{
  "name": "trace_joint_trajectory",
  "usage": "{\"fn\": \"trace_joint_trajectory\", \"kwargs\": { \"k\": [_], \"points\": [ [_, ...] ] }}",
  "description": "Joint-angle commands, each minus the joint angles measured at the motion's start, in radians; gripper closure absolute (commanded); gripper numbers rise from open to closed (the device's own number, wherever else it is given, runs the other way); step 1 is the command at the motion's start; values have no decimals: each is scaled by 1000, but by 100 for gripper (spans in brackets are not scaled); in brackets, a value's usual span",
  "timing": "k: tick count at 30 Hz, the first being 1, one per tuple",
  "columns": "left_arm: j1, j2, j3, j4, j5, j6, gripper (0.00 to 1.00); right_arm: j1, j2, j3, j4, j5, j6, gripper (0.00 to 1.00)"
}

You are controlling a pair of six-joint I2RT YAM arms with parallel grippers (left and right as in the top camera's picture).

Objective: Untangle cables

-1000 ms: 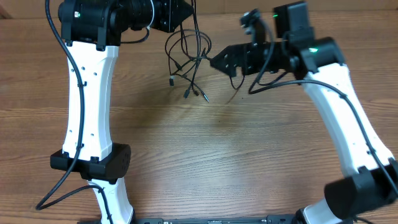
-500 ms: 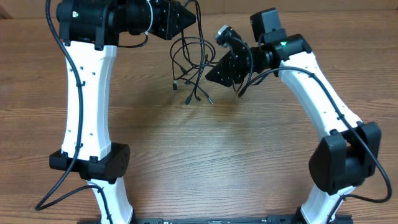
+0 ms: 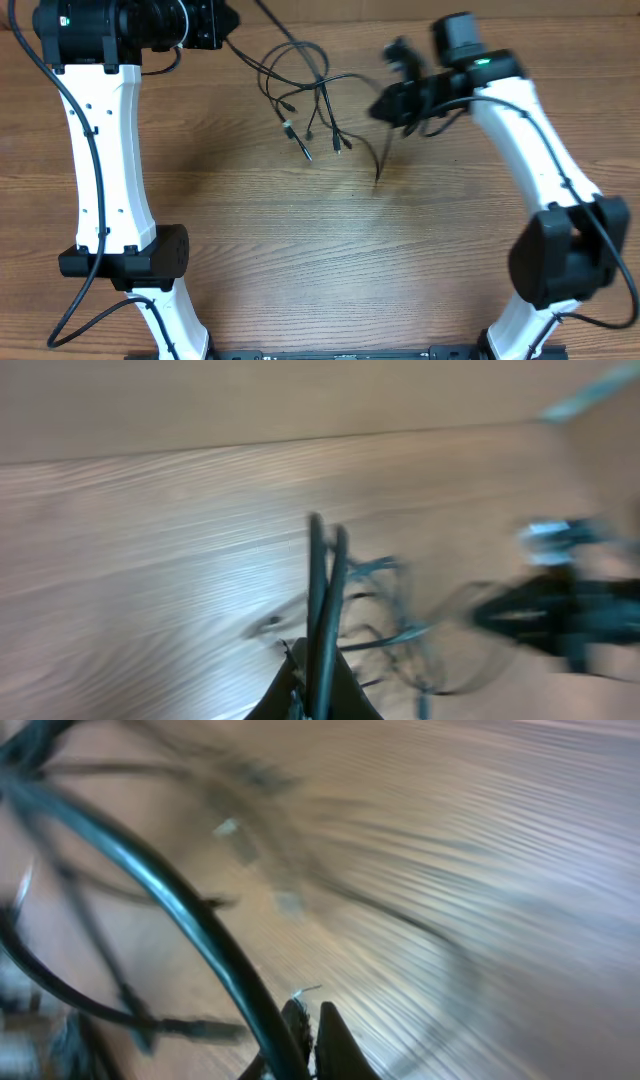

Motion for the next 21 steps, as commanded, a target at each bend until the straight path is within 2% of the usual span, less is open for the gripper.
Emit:
{"fn": "trace_joint_trajectory", "kwargs": {
  "k": [1, 3, 8, 15, 21],
  "points": [
    [3, -19, 19, -6, -285, -70, 96, -107, -63, 35, -76, 335, 337, 96],
    [3, -19, 19, -11, -331, -81, 96, -147, -58, 24, -125, 426, 397, 96],
    [3, -19, 19, -2, -383, -92, 96, -196, -57, -38, -177, 470, 397, 96],
    [5, -19, 19, 60, -534, -138, 96, -204, -51, -168, -211, 760, 536, 96],
    [5, -19, 19, 68, -580, -172, 96, -220, -51, -231, -215, 781, 547, 96]
  ]
}}
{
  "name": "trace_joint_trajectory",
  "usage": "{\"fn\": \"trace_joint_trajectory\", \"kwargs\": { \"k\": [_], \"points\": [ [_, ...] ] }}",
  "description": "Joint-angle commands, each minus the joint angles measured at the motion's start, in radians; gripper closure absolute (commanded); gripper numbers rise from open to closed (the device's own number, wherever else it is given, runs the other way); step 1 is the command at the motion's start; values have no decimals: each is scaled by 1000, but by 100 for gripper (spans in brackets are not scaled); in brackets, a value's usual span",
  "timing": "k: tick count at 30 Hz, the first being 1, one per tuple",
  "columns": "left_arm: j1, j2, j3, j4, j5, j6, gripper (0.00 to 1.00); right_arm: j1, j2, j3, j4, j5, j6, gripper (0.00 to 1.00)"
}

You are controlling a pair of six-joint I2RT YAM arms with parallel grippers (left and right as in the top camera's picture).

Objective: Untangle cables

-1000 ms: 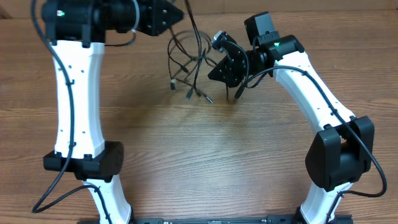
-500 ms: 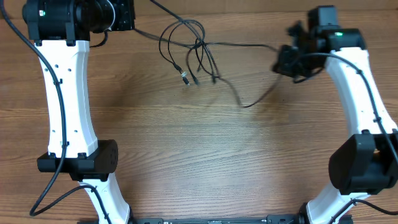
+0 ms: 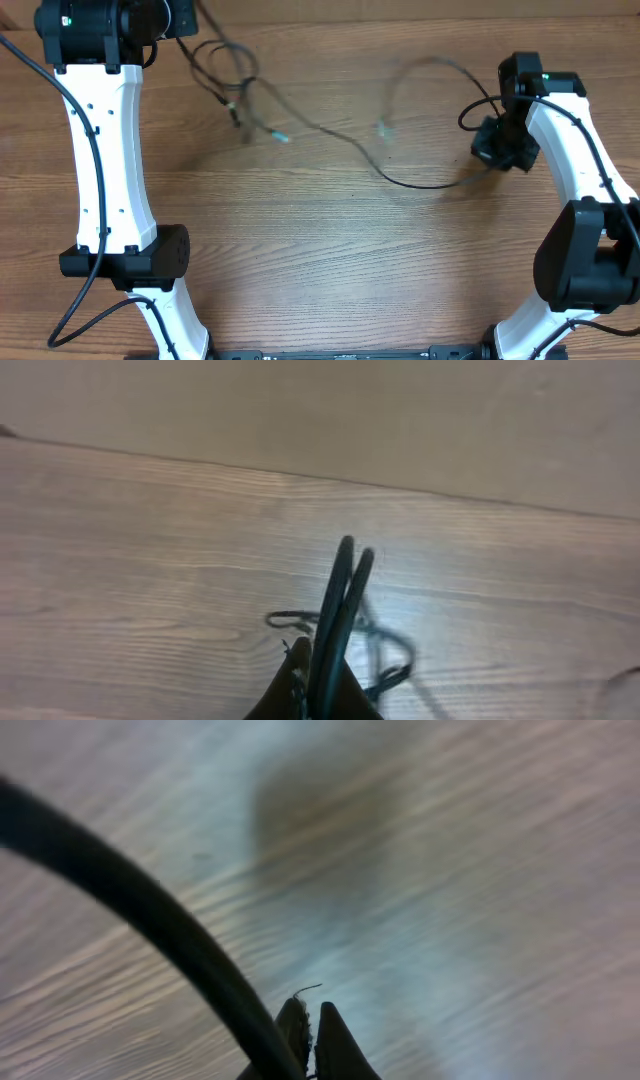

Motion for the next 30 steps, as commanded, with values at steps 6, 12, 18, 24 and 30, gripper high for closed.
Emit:
{"fn": "trace_joint_trajectory", "kwargs": {
  "k": [6, 12, 18, 24, 30],
  "points": [
    [0, -19, 19, 42, 249, 81, 96, 12, -19, 13, 14, -319, -297, 85],
    [-10, -19, 19, 33, 873, 269, 96, 59, -44, 200, -53, -916, -678, 26],
    [-24, -19, 19, 23, 1068, 187, 96, 130, -48, 329, 109, -1023, -600, 28],
    [-74, -19, 19, -88, 950, 163, 96, 247, -33, 324, 251, -978, -579, 26],
    [-108, -19, 19, -128, 905, 163, 96, 331, -32, 317, 282, -779, -526, 33]
  ]
}}
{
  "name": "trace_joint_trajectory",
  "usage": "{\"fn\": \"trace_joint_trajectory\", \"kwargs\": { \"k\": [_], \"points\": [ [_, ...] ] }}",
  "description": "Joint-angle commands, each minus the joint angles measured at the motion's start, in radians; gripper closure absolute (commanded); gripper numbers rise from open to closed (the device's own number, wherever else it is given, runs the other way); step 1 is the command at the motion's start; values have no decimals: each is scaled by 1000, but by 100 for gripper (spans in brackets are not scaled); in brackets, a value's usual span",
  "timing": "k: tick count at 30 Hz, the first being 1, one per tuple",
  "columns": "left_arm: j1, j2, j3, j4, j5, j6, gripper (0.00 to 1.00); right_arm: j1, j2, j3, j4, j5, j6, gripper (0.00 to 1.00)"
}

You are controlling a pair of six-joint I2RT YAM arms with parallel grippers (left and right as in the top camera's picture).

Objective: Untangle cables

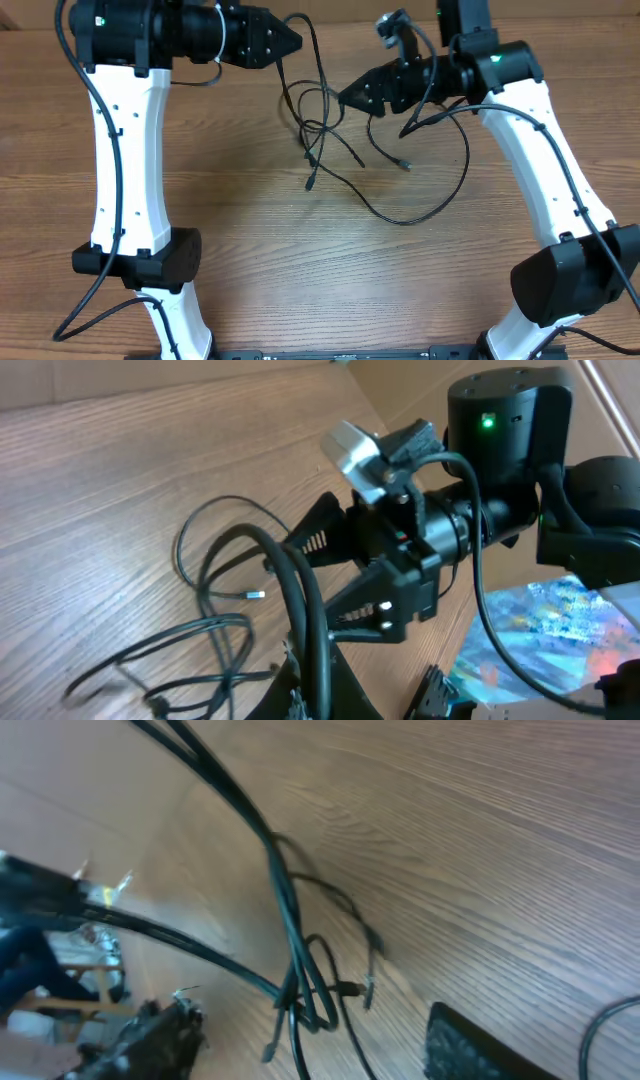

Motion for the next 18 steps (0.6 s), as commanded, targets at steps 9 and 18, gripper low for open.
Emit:
{"fn": "trace_joint_trajectory", "kwargs": {
  "k": [9, 18],
  "points": [
    [-17, -19, 19, -3, -20, -49, 96, 95, 21, -42, 65, 289, 167, 42],
    [-29, -19, 19, -6, -19, -71, 96, 116, 86, -44, 119, 415, 326, 45]
  ]
}}
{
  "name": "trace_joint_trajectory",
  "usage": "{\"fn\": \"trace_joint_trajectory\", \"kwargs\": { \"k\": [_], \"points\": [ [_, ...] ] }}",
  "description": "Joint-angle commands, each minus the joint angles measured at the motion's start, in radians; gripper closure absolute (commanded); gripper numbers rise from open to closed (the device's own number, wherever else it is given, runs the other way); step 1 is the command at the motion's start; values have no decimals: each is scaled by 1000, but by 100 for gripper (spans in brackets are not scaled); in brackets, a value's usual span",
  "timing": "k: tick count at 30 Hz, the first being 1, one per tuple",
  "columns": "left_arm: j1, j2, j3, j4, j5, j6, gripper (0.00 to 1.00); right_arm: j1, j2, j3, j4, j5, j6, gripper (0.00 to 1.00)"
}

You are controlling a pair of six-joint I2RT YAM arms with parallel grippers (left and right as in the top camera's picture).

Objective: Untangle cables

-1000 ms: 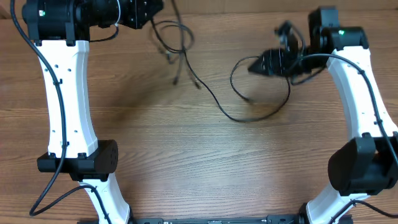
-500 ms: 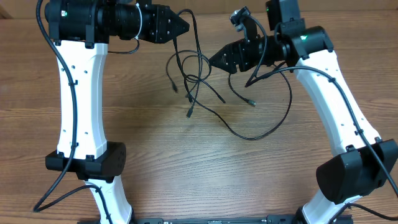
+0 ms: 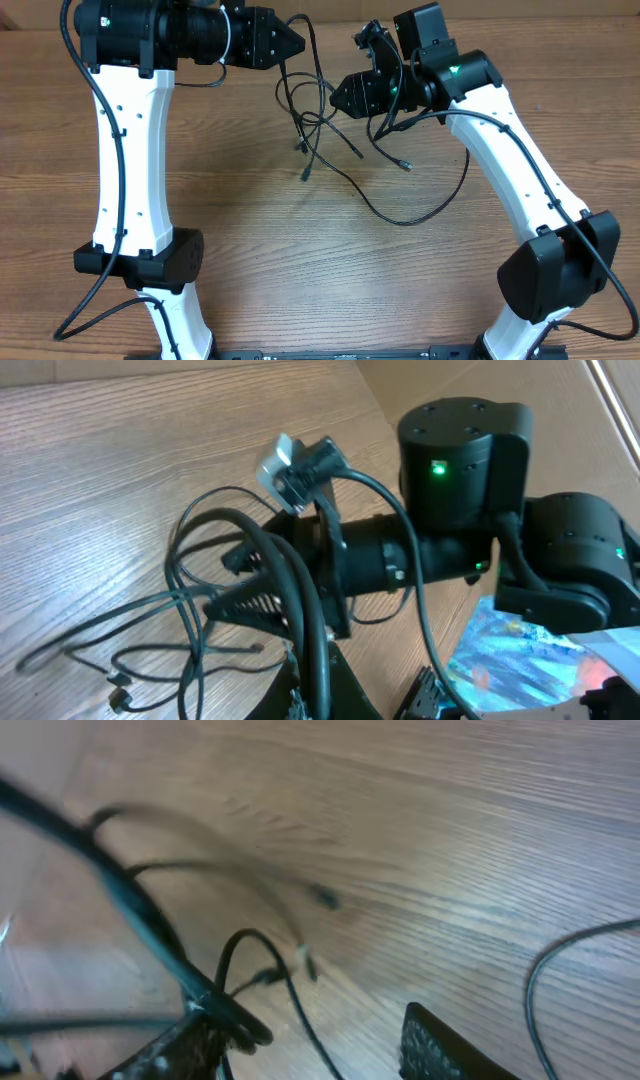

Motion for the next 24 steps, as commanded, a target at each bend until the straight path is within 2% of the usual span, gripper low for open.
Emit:
{"fn": "trace_joint_trajectory", "kwargs": {
  "k": [1, 14, 16, 24],
  "points": [
    [-9, -19, 19, -2, 7, -19, 96, 11, 53, -6, 39, 76, 115, 45],
    [-8, -19, 19, -2, 12, -18, 96, 40, 143, -6, 293, 108, 505, 46],
    [0, -19, 19, 8, 13, -29, 96, 40, 150, -6, 260, 217, 579, 45],
    [130, -44, 37, 60, 75, -79, 96, 6, 232, -6, 27, 349, 573, 45]
  ]
}}
